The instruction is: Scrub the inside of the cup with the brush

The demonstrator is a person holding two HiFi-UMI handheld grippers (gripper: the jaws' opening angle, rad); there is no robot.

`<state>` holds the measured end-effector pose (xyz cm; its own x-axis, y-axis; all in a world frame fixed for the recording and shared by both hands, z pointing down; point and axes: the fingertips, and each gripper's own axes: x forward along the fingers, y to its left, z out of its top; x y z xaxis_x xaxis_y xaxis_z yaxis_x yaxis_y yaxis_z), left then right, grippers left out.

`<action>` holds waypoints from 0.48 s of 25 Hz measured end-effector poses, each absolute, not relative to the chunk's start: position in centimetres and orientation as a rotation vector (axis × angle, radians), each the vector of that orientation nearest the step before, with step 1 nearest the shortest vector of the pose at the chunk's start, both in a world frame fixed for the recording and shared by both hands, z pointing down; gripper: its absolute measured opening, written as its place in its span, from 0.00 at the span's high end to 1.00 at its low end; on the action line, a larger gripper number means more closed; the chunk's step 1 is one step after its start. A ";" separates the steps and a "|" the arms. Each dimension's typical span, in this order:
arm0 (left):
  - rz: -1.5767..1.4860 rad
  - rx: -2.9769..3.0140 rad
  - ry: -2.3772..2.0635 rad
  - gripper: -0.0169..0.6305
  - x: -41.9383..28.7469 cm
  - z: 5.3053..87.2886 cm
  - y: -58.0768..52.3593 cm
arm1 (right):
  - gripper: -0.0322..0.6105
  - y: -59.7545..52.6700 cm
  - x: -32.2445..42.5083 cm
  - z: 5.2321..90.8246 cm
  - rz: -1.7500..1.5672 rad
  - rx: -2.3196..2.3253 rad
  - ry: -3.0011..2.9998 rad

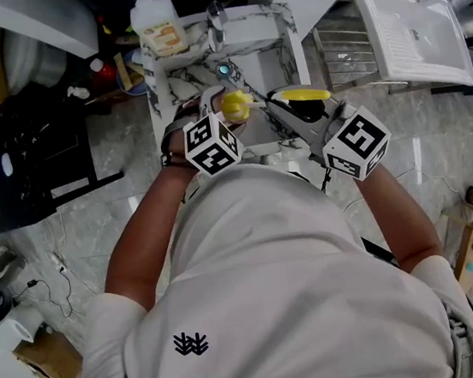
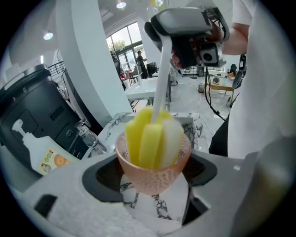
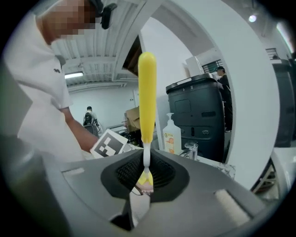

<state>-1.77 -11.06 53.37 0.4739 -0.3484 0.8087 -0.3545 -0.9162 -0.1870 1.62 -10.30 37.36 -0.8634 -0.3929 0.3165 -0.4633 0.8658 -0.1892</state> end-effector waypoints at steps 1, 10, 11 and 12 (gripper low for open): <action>1.470 2.697 -0.637 0.39 -1.5 53.2 -11.1 | 0.88 -10.2 1.2 37.9 0.348 0.637 -2.760; 1.497 2.690 -0.674 0.39 -2.0 53.3 -11.6 | 0.88 -9.4 0.3 40.2 0.500 0.591 -2.768; 1.501 2.689 -0.680 0.39 -2.1 53.4 -11.6 | 0.88 -9.5 0.6 40.2 0.559 0.602 -2.773; 1.507 2.687 -0.686 0.39 -2.2 53.4 -11.7 | 0.88 -9.6 0.9 40.2 0.618 0.615 -2.779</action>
<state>-2.23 -11.67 53.44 0.4497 -0.3771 0.8097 -0.3630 -0.9054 -0.2202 0.92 -9.63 40.18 -0.8858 -0.3498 0.3049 -0.4461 0.8230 -0.3518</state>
